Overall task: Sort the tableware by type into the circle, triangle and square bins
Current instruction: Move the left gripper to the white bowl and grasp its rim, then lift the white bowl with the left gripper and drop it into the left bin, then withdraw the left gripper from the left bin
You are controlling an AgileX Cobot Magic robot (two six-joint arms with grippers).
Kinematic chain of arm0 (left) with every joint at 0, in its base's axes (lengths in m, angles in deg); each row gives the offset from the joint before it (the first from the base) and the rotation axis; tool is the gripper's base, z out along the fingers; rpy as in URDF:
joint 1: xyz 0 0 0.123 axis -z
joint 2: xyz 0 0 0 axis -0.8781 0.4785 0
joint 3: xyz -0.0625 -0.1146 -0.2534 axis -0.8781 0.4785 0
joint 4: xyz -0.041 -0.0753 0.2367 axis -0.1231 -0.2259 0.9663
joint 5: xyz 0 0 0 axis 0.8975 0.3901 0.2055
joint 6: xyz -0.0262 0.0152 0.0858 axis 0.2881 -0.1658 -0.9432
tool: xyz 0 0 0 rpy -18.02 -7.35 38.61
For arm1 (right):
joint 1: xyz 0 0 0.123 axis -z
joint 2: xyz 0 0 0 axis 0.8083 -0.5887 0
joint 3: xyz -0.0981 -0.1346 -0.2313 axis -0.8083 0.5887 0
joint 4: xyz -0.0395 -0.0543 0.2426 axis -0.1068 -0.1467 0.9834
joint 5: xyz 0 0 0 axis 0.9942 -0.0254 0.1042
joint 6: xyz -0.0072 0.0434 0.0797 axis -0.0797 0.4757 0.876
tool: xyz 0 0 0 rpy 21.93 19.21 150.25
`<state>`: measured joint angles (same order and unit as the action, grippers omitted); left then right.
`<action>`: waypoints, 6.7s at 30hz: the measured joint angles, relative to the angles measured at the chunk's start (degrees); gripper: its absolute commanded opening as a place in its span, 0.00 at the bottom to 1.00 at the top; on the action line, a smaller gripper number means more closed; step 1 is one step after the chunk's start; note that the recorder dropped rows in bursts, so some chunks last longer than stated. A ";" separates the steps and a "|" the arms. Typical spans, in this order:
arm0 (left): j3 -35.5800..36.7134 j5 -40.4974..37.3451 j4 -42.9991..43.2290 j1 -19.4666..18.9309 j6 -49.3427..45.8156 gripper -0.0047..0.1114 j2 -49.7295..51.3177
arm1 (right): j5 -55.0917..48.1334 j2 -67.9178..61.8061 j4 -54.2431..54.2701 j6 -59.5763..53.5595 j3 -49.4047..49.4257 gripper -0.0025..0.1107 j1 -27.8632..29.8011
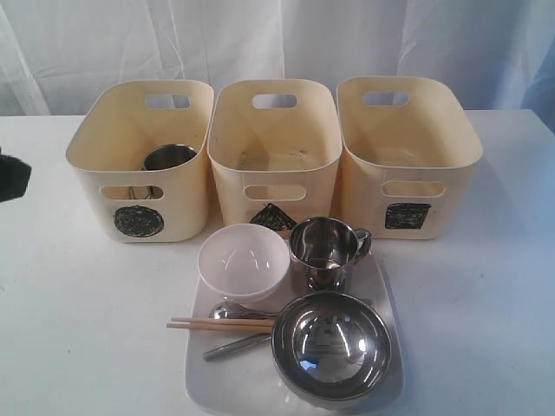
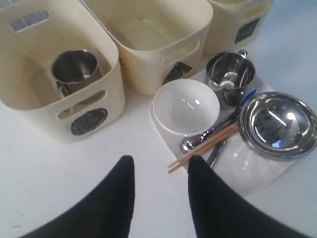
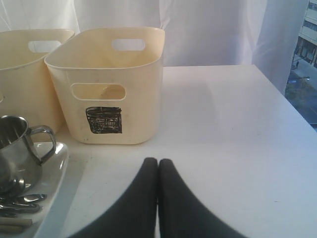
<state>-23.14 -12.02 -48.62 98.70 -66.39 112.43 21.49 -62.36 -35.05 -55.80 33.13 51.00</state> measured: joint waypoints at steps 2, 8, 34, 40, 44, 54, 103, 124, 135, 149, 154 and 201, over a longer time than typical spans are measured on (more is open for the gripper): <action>0.04 -2.80 -0.83 0.00 -1.35 0.39 -0.62 | 0.00 0.00 0.00 0.00 0.00 0.02 0.00; 4.18 -2.94 -4.41 0.00 -3.45 0.39 -0.83 | 0.00 0.00 0.00 0.00 0.00 0.02 0.00; 22.35 34.74 -4.99 0.00 2.70 0.57 10.10 | 0.08 0.00 0.00 0.00 0.00 0.02 0.00; 22.35 47.72 -5.10 0.00 5.90 0.57 21.07 | 0.08 0.00 0.00 0.00 0.00 0.02 0.00; 22.35 55.28 -5.31 0.00 7.17 0.57 29.52 | 0.08 0.00 0.00 0.00 0.00 0.02 0.00; 18.30 65.35 -5.50 0.00 12.82 0.57 46.02 | 0.08 0.00 0.00 0.00 0.00 0.02 0.00; 10.31 63.02 -7.56 0.00 13.66 0.04 54.32 | 0.08 0.00 0.00 0.00 0.00 0.02 0.00; 10.20 60.37 -8.41 0.00 -10.52 0.04 31.62 | 0.41 0.00 0.00 0.00 0.00 0.02 0.00; 9.51 80.64 -40.88 -1.06 -51.11 0.04 31.43 | 0.41 0.00 0.00 0.00 0.00 0.02 0.00; 8.74 84.99 -38.18 -14.01 -49.68 0.04 43.34 | 0.41 0.00 0.00 0.00 0.00 0.02 0.00; 4.69 84.87 -36.73 -15.49 -49.09 0.04 48.46 | 0.51 0.00 0.00 0.00 0.00 0.02 0.00; -5.05 21.15 -52.94 -15.86 -48.88 0.62 24.49 | 0.65 0.00 0.00 0.00 0.00 0.02 0.00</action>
<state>-28.19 9.14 -101.56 82.84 -115.27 136.92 22.14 -62.36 -35.05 -55.80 33.13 51.00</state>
